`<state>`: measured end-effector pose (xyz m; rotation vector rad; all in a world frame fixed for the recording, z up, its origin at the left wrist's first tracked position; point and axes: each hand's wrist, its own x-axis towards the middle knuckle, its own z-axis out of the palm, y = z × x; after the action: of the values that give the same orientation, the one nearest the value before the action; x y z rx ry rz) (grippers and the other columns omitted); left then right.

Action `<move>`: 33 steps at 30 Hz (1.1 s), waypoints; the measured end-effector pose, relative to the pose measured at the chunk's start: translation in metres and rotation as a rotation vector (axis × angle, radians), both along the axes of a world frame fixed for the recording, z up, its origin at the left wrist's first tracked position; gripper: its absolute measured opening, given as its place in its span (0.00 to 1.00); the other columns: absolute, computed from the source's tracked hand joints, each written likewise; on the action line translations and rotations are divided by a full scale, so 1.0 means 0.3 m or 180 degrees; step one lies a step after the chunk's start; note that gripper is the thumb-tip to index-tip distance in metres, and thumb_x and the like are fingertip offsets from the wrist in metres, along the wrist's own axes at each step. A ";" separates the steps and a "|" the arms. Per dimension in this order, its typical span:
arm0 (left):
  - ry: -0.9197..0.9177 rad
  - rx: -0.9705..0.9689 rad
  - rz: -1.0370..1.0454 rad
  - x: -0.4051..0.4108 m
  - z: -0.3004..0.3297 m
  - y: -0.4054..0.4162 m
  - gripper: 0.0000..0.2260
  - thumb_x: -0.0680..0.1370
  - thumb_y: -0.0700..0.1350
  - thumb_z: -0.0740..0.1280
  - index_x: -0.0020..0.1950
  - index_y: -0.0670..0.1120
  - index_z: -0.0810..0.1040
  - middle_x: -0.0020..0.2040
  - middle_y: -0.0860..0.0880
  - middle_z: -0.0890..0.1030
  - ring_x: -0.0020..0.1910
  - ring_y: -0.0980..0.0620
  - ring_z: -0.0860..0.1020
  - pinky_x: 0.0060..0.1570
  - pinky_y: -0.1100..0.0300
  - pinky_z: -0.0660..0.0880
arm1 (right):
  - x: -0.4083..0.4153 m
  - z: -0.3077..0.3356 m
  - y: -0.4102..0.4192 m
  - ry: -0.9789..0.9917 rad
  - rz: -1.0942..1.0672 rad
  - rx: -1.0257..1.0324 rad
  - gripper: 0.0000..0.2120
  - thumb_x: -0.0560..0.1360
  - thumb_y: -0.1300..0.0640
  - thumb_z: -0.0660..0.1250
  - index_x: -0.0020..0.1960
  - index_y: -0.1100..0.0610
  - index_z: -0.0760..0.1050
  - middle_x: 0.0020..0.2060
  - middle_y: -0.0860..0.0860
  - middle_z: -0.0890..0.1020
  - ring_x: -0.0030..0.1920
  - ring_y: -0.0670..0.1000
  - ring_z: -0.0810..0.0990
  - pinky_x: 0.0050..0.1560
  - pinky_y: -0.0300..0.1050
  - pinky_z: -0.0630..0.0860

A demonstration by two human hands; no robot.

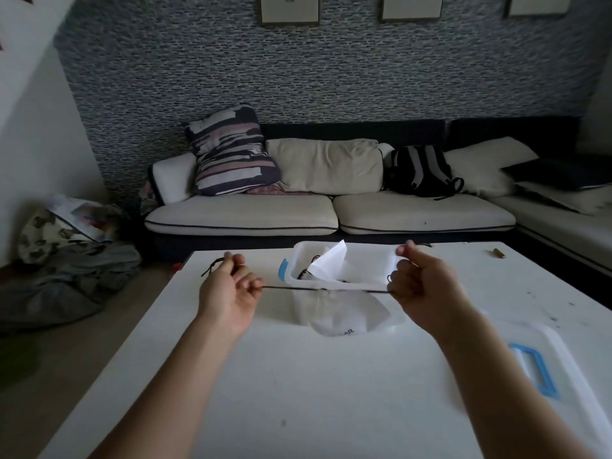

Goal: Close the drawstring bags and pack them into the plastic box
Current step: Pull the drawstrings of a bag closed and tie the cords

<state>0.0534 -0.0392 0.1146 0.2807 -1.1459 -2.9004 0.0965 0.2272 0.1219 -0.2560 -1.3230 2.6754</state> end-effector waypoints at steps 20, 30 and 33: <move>0.0526 -0.3238 0.0288 -0.024 -0.105 0.037 0.16 0.84 0.53 0.60 0.43 0.52 0.84 0.29 0.53 0.70 0.30 0.51 0.67 0.35 0.58 0.64 | 0.035 -0.098 -0.089 0.0319 0.1931 0.5016 0.15 0.74 0.46 0.74 0.39 0.57 0.79 0.33 0.45 0.78 0.37 0.46 0.74 0.43 0.42 0.72; 0.1876 -0.5448 0.0100 0.057 -0.098 0.087 0.19 0.73 0.63 0.68 0.58 0.57 0.71 0.56 0.54 0.61 0.55 0.52 0.71 0.54 0.59 0.72 | 0.035 -0.037 -0.106 0.0079 0.1043 0.3421 0.12 0.79 0.62 0.64 0.37 0.56 0.77 0.25 0.43 0.72 0.27 0.47 0.64 0.26 0.37 0.61; 0.1835 -0.5364 -0.0198 0.037 -0.111 0.078 0.24 0.70 0.73 0.60 0.42 0.51 0.76 0.52 0.55 0.65 0.57 0.54 0.69 0.56 0.62 0.67 | 0.026 -0.032 -0.092 0.0006 0.0689 0.3128 0.15 0.79 0.62 0.64 0.34 0.55 0.76 0.25 0.46 0.69 0.29 0.48 0.63 0.29 0.40 0.60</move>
<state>0.0645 -0.0158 0.0813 -0.5514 -2.6417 -0.9724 0.1042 0.1998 0.1122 0.0193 -2.5382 1.8099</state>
